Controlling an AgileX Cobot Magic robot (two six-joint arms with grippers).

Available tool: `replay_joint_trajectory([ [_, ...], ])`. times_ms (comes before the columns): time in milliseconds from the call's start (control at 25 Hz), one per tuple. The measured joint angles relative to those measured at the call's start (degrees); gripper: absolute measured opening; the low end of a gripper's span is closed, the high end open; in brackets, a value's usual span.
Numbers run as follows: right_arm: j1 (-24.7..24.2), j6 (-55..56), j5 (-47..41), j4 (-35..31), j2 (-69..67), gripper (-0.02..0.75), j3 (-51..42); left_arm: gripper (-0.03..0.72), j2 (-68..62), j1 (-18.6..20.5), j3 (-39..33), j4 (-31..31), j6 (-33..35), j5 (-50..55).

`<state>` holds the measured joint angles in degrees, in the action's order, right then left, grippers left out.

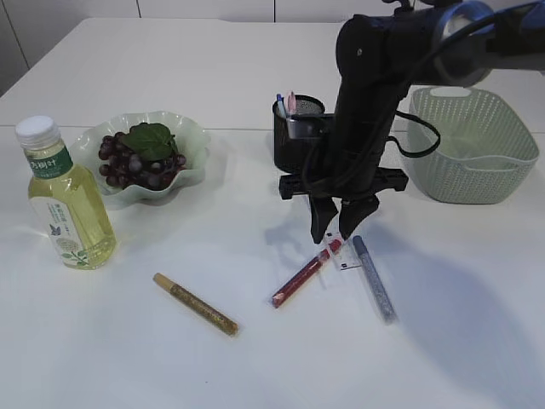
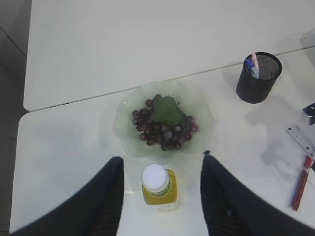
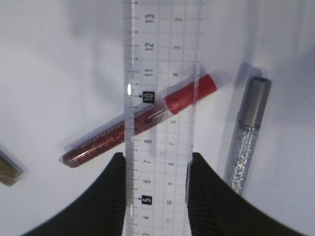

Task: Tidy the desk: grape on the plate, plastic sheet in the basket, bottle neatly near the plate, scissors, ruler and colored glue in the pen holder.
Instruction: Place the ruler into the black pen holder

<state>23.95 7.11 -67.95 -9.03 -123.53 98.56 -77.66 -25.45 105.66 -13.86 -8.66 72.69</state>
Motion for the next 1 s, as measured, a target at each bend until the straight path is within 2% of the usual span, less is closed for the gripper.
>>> replay_joint_trajectory([
  [200, 1.2, 1.3, 6.5, 3.5, 4.8, 0.273, -5.3, 0.372, 0.0, 0.0, 0.0, 0.0, 0.0, 0.0],
  [480, 4.8, 2.1, 20.1, 4.3, 11.2, 0.273, -19.9, 0.372, 0.0, 0.0, 0.0, 0.0, 0.0, 0.0],
  [640, 5.0, 3.5, 28.2, 5.9, 15.5, 0.273, -26.7, 0.372, 0.0, 0.0, 0.0, 0.0, 0.0, 0.0],
  [1000, 5.0, 3.7, 41.5, 15.3, 21.8, 0.273, -29.6, 0.372, 0.0, 0.0, 0.0, 0.0, 0.0, 0.0],
])
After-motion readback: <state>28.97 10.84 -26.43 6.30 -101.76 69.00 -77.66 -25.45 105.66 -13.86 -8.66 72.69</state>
